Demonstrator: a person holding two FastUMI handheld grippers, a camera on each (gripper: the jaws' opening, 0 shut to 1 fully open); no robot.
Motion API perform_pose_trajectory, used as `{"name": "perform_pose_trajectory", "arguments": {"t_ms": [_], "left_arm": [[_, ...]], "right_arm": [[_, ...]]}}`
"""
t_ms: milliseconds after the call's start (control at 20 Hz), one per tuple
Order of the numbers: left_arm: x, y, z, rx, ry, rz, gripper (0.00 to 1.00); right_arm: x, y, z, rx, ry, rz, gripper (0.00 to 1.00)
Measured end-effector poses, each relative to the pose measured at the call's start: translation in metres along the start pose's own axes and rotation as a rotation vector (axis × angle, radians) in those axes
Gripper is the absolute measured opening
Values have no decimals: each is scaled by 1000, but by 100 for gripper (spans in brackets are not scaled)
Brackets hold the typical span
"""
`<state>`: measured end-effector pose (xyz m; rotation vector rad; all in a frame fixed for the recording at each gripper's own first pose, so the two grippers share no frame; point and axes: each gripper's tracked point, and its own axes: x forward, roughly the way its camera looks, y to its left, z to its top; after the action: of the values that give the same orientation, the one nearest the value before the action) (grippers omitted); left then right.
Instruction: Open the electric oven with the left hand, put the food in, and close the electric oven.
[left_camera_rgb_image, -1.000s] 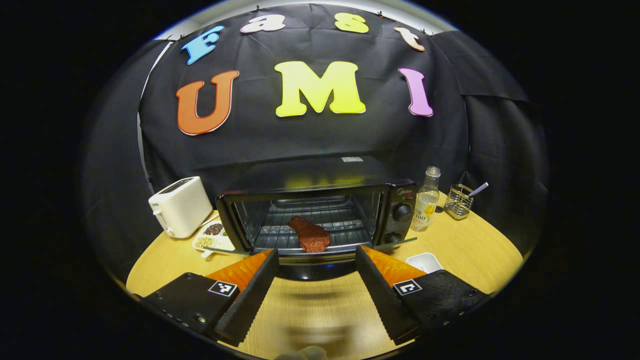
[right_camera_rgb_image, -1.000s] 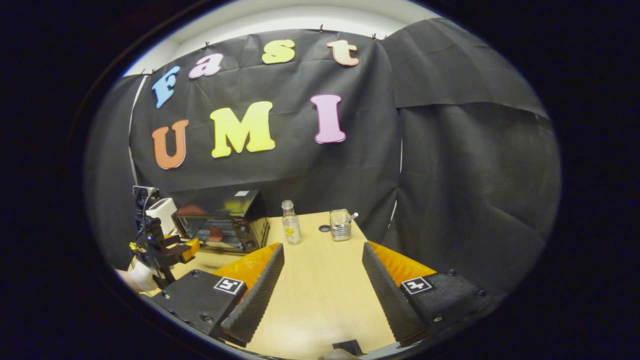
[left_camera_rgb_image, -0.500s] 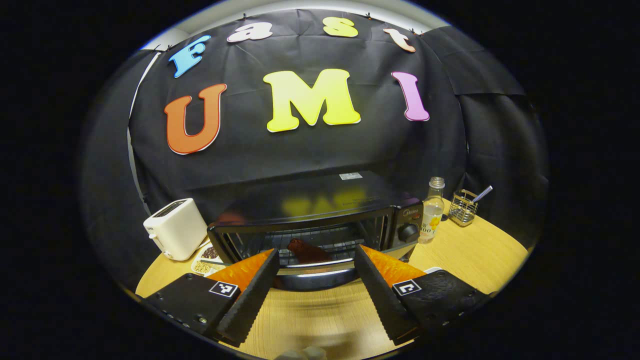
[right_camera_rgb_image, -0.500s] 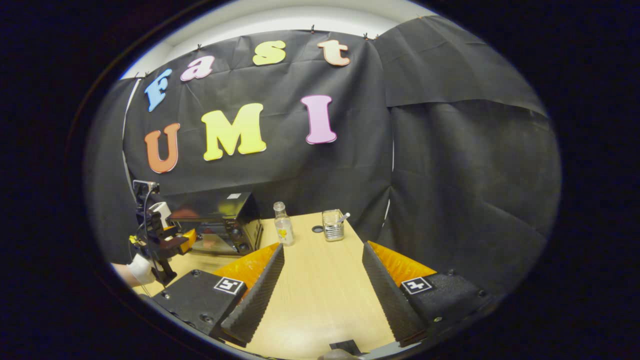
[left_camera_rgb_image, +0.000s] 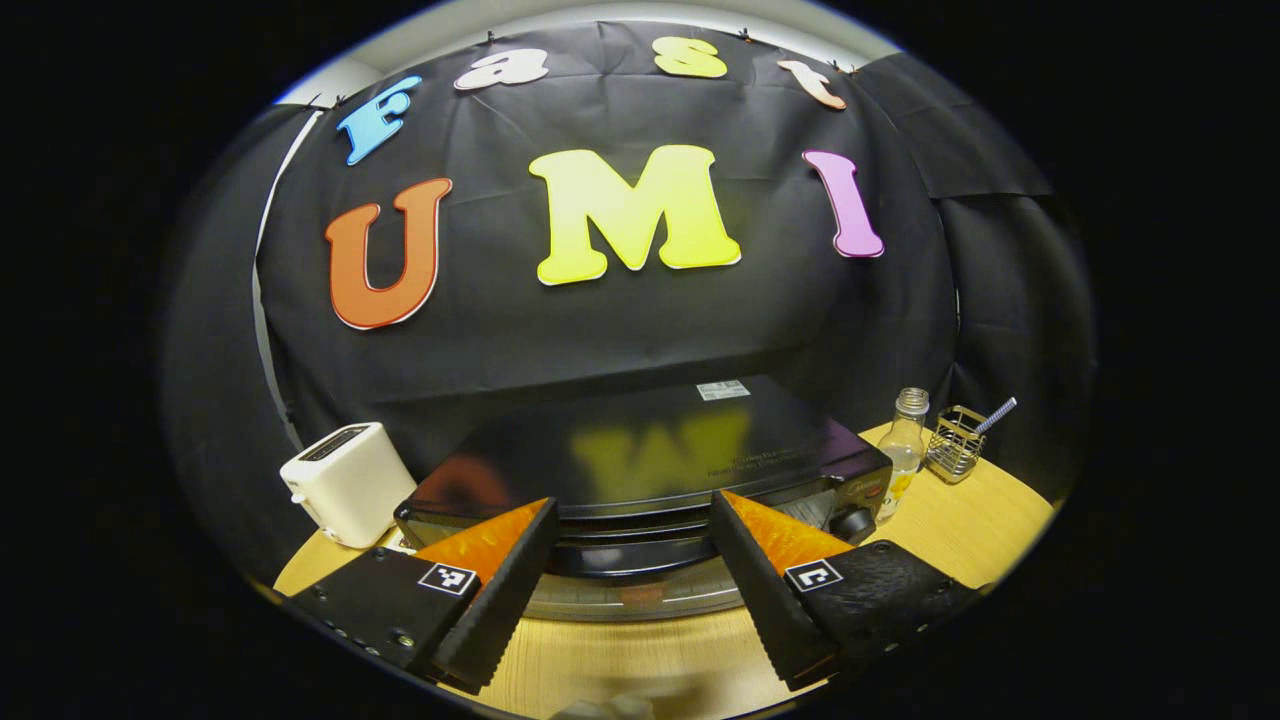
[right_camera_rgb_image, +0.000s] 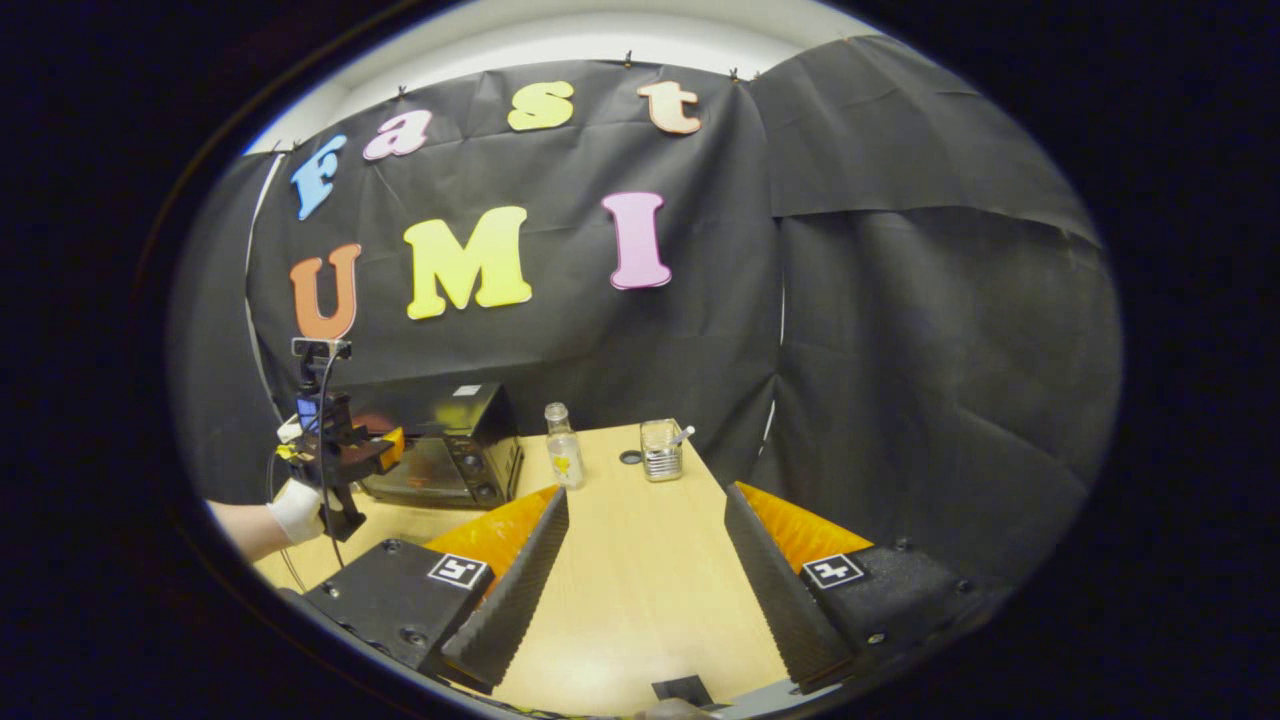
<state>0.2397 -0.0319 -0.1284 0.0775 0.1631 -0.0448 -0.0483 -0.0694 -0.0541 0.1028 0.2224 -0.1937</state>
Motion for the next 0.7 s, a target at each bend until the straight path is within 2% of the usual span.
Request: {"name": "perform_pose_trajectory", "arguments": {"t_ms": [250,300,400,500,550,700], "left_arm": [[3,-1,3,-14,6,4,96],[1,0,2,-10,11,9,96],[-7,4,1,-13,19,18,96],[-24,3,5,-26,11,16,97],[-38,1,10,-34,0,8,97],[-88,-3,32,-45,-54,-13,97]], "right_arm": [[-5,-7,-2,-1,6,-14,99],[-5,-6,-3,6,9,-12,96],[-6,-5,-4,12,11,-7,99],[-7,-1,-2,13,5,4,96],[-7,0,-3,9,5,11,99],[-9,9,4,5,-23,47,99]]}}
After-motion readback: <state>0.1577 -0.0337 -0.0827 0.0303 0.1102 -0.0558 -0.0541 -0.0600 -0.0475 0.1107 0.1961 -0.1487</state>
